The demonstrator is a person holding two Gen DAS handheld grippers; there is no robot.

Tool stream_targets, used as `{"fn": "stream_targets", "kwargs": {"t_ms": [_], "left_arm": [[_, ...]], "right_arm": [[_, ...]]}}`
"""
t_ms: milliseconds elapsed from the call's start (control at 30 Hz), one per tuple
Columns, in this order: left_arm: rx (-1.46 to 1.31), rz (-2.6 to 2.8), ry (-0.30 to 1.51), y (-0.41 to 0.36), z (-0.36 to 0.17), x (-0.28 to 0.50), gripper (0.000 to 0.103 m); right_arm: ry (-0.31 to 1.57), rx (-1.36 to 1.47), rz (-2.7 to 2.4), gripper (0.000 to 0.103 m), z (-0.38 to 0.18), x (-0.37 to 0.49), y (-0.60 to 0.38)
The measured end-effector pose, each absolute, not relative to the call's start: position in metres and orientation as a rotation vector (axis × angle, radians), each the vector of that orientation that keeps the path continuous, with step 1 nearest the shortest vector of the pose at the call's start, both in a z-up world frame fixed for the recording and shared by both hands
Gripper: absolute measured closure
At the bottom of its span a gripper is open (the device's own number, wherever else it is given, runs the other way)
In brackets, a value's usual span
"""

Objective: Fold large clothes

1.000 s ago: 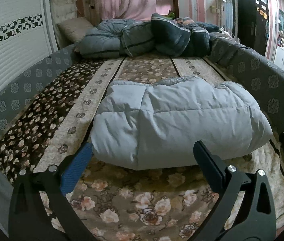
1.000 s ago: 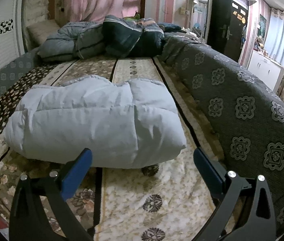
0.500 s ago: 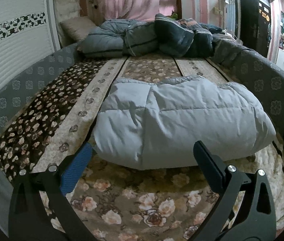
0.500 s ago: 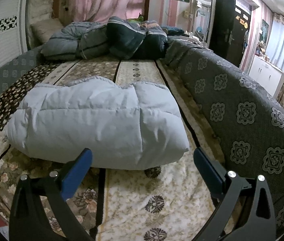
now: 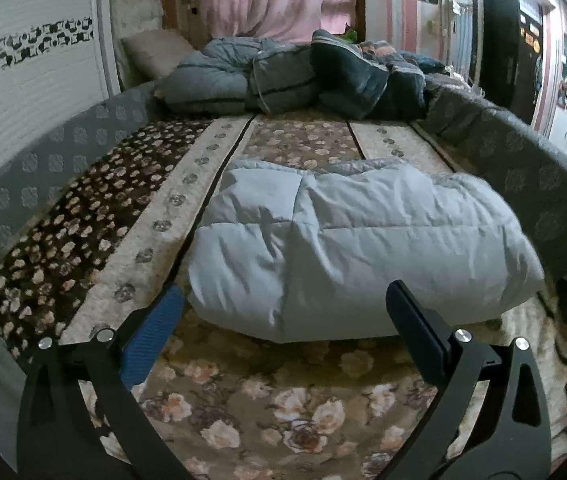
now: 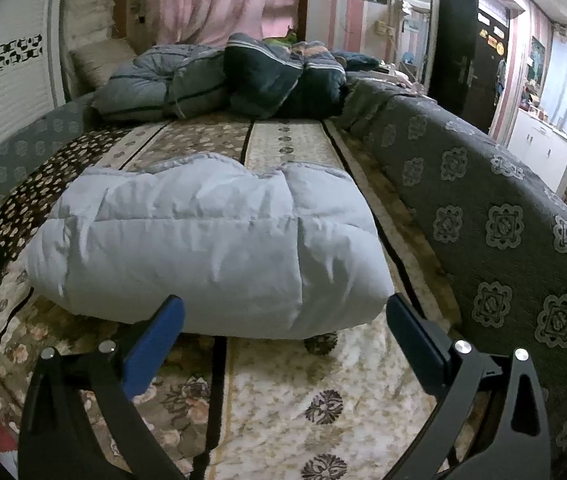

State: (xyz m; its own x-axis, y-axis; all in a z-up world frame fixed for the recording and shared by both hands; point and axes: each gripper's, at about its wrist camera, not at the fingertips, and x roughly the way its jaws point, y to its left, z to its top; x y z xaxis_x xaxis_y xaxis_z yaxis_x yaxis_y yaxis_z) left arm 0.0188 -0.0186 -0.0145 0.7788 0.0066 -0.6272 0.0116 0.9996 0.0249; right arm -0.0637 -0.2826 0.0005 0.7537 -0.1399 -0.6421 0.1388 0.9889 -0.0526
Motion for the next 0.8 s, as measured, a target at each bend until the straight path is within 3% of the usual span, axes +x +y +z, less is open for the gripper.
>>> {"fn": "stream_targets", "kwargs": {"t_ms": [800], "left_arm": [[0.065,0.018,0.659,-0.020,-0.009,0.009,0.003]], "right_arm": [[0.668,0.017,-0.145,0.002,0.013,-0.071,-0.280]]}}
